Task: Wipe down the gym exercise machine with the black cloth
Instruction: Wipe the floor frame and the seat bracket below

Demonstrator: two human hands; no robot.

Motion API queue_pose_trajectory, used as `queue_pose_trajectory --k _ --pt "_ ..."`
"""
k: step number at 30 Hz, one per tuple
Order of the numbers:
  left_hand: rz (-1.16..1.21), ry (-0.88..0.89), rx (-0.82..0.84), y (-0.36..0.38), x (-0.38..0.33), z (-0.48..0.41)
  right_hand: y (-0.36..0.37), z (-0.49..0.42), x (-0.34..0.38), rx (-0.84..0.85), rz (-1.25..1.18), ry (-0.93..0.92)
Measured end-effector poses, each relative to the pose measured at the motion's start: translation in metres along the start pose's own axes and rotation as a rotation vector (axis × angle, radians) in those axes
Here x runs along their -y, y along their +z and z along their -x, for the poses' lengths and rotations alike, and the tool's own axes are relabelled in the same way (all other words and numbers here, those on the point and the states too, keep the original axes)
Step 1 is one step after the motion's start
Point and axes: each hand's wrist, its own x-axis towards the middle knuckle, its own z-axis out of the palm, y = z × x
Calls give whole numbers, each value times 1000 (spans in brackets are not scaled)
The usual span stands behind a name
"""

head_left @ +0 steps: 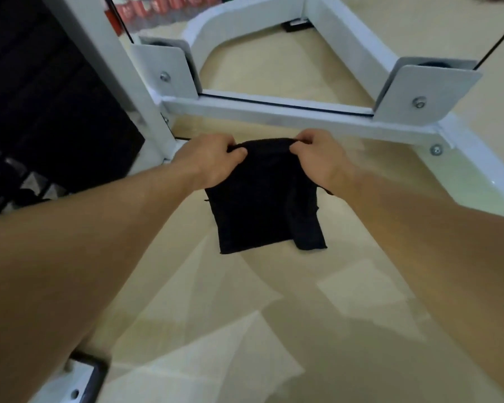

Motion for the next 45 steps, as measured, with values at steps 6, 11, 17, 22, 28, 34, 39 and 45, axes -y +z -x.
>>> queue_pose_trajectory --k 6,11,17,22,28,34,39,45 --pt "202 18 -37 1 -17 -49 -20 -18 12 -69 244 38" --pt "138 10 -277 18 -4 -85 -18 -56 19 -190 401 -2" --pt "36 54 -564 3 1 -174 -13 -138 29 -364 475 -120" --pt "-103 231 -655 38 2 -188 16 -155 -5 -325 806 -352" --pt "-222 348 -426 54 16 -193 32 -174 -11 -213 991 -473" --pt "-277 331 -415 38 53 -200 62 -183 16 -179 984 -493" --pt "-299 307 -473 41 55 -204 67 -188 22 -171 956 -520" --pt "-309 293 -469 41 48 -199 62 -185 19 -177 944 -517"
